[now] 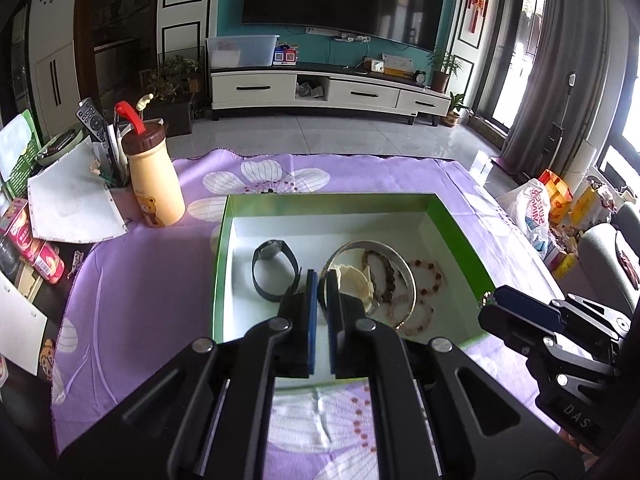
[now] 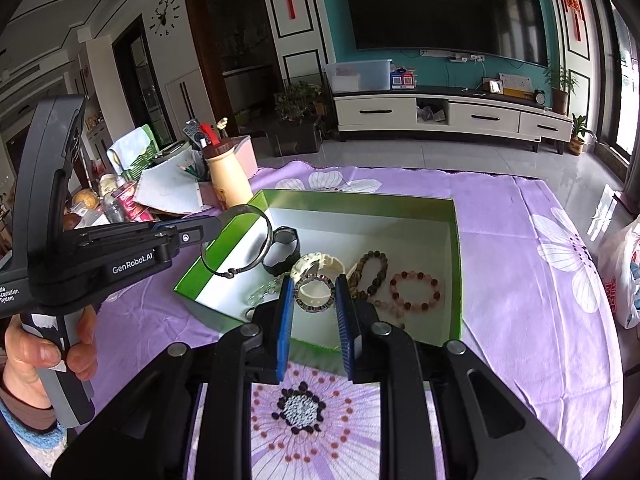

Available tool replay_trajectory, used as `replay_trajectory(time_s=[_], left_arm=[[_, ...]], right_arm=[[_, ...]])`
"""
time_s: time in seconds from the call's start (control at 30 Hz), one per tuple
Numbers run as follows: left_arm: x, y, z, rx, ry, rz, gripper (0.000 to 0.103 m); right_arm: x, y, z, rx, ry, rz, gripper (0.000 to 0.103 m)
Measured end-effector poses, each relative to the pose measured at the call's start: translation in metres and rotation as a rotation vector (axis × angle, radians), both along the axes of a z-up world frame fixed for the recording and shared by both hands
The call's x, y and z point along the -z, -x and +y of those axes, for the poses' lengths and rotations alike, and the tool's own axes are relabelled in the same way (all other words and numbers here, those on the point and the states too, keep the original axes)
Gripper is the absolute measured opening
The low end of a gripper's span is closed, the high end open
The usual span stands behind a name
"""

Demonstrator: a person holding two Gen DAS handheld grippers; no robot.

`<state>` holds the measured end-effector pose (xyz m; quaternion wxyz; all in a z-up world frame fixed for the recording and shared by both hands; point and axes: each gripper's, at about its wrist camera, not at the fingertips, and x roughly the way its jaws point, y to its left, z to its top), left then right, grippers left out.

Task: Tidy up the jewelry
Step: 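Carry the bangle with the left tool while the right carries the pendant over the green box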

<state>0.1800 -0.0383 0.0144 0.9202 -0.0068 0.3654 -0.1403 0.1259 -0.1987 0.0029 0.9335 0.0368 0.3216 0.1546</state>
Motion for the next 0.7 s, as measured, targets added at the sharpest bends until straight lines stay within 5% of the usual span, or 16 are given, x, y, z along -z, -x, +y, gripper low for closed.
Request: replay_trajectory(time_s=[0.7], left_arm=[[0.019, -0.074, -0.019, -0.025, -0.002, 0.134, 0.004]], right_arm=[[0.017, -0.07, -0.03, 0.05, -0.048, 0.103, 0.021]])
